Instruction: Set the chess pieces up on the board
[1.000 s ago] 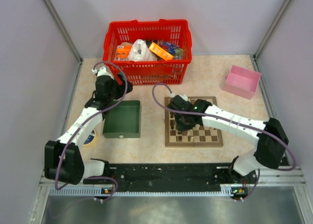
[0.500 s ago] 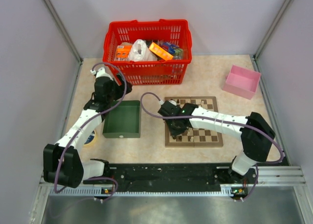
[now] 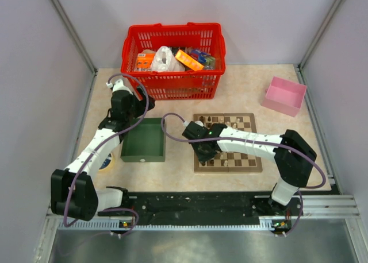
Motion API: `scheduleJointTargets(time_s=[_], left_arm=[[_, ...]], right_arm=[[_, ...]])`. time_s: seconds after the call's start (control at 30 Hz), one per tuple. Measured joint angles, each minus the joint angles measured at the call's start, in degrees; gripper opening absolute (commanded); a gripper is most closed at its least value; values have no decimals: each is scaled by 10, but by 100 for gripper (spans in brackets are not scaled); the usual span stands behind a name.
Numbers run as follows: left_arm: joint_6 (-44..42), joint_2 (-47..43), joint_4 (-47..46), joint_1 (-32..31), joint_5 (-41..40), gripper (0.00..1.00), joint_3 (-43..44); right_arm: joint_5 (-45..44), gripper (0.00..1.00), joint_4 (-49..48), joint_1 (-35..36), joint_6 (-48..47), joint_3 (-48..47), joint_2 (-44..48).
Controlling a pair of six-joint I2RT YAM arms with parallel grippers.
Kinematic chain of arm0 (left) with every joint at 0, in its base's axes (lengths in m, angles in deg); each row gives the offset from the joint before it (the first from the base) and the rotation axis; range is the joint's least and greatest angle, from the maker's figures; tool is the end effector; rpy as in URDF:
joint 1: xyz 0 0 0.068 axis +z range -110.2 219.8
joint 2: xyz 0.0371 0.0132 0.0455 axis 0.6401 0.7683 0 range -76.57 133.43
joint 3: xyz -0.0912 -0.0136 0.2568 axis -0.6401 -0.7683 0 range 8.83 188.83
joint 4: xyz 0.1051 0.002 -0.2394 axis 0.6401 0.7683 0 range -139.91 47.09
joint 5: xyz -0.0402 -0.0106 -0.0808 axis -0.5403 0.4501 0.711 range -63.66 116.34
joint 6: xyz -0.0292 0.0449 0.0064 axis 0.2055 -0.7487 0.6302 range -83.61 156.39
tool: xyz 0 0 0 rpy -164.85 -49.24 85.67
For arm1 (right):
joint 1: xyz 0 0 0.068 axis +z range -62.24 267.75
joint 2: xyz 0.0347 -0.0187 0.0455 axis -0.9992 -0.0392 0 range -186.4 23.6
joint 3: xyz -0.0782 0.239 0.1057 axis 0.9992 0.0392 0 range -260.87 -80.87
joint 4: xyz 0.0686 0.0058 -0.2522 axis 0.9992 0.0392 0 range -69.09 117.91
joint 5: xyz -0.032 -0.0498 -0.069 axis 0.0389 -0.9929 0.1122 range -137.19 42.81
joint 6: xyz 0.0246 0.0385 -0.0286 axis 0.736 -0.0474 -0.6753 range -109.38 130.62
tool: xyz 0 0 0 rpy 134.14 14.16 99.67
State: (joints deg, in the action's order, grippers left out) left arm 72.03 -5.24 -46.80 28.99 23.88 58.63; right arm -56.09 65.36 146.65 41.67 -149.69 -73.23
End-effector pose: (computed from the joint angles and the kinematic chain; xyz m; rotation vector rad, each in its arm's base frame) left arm 0.2802 -0.0519 0.2838 -0.4643 1.9789 -0.4738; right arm 0.1746 0.2787 0.2094 -0.6440 2.7379 0.1518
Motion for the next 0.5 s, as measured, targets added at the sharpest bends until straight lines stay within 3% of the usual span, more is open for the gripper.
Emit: scheduleJointTargets(time_s=[0.13, 0.5], left_arm=[[0, 0, 0, 0, 0, 93, -1], [0, -4, 1, 0, 0, 93, -3]], right_arm=[[0, 6, -4, 0, 0, 0, 0], [0, 24, -13, 0, 0, 0, 0]])
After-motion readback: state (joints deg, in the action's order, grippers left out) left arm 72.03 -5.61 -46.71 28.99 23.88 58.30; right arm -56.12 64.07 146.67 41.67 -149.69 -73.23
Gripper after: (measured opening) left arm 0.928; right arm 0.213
